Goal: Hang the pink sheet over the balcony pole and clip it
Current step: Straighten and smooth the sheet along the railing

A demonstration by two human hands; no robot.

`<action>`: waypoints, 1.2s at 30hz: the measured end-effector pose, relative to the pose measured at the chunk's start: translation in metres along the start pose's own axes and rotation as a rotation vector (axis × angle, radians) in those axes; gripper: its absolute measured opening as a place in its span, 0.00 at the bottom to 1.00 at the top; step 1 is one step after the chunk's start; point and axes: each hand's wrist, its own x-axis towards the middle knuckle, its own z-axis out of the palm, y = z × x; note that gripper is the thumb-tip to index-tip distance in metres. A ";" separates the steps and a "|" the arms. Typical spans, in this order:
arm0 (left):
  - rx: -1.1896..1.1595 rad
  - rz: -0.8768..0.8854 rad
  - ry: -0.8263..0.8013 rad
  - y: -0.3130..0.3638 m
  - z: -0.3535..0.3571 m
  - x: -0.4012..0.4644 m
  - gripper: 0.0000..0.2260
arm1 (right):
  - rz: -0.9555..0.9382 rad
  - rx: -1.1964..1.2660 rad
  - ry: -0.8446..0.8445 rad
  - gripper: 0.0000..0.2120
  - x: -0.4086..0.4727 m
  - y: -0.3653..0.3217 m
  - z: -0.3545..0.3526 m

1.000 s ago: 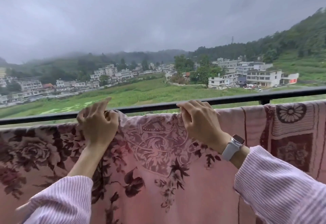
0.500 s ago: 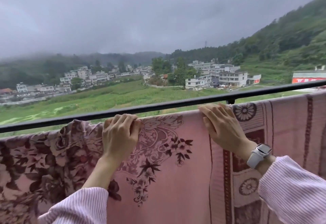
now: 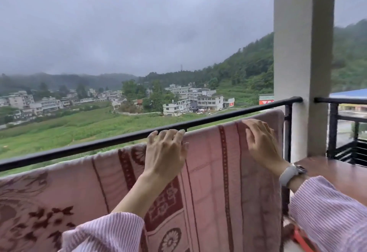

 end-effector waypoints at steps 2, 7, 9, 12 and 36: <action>-0.030 0.009 -0.004 0.034 0.031 0.025 0.16 | 0.086 -0.004 0.056 0.19 0.020 0.062 -0.006; -0.005 0.019 0.026 0.105 0.095 0.087 0.09 | 0.173 0.241 -0.235 0.16 0.080 0.185 -0.018; 0.003 0.002 0.037 0.123 0.109 0.103 0.07 | 0.323 0.530 -0.470 0.16 0.093 0.203 -0.023; 0.018 -0.037 0.052 0.140 0.122 0.115 0.06 | 0.399 0.802 -0.551 0.10 0.098 0.219 -0.019; -0.058 -0.071 0.012 0.192 0.143 0.149 0.09 | 0.525 1.101 -0.248 0.07 0.116 0.242 0.003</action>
